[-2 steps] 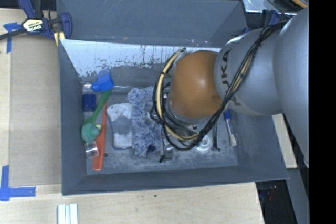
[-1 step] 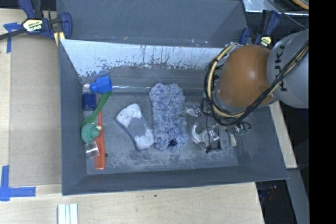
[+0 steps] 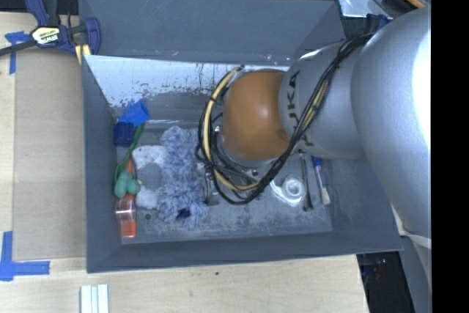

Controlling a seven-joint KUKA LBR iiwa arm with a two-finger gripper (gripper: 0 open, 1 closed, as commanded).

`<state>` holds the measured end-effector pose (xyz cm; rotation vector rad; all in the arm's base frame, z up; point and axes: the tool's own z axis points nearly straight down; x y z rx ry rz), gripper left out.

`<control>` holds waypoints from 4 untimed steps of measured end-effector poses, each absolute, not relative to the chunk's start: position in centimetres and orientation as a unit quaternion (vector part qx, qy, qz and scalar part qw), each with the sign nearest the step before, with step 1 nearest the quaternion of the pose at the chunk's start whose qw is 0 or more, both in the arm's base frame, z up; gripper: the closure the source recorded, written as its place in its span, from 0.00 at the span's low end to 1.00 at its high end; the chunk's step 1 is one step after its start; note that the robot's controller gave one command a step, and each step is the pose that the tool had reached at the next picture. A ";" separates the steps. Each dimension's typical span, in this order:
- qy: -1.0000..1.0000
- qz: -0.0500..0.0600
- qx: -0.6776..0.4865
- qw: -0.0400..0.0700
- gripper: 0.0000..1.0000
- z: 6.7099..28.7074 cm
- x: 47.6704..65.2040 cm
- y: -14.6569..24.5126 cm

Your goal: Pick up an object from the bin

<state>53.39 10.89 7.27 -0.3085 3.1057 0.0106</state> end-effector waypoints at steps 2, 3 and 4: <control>0.995 0.002 -0.097 0.006 1.00 8.4 53.2 10.5; 0.995 0.003 -0.097 0.010 1.00 11.5 53.4 10.5; 0.995 0.002 -0.097 0.009 1.00 13.9 53.3 10.5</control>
Offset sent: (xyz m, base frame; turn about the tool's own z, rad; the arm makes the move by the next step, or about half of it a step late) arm 0.0004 -0.0028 0.0560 0.0035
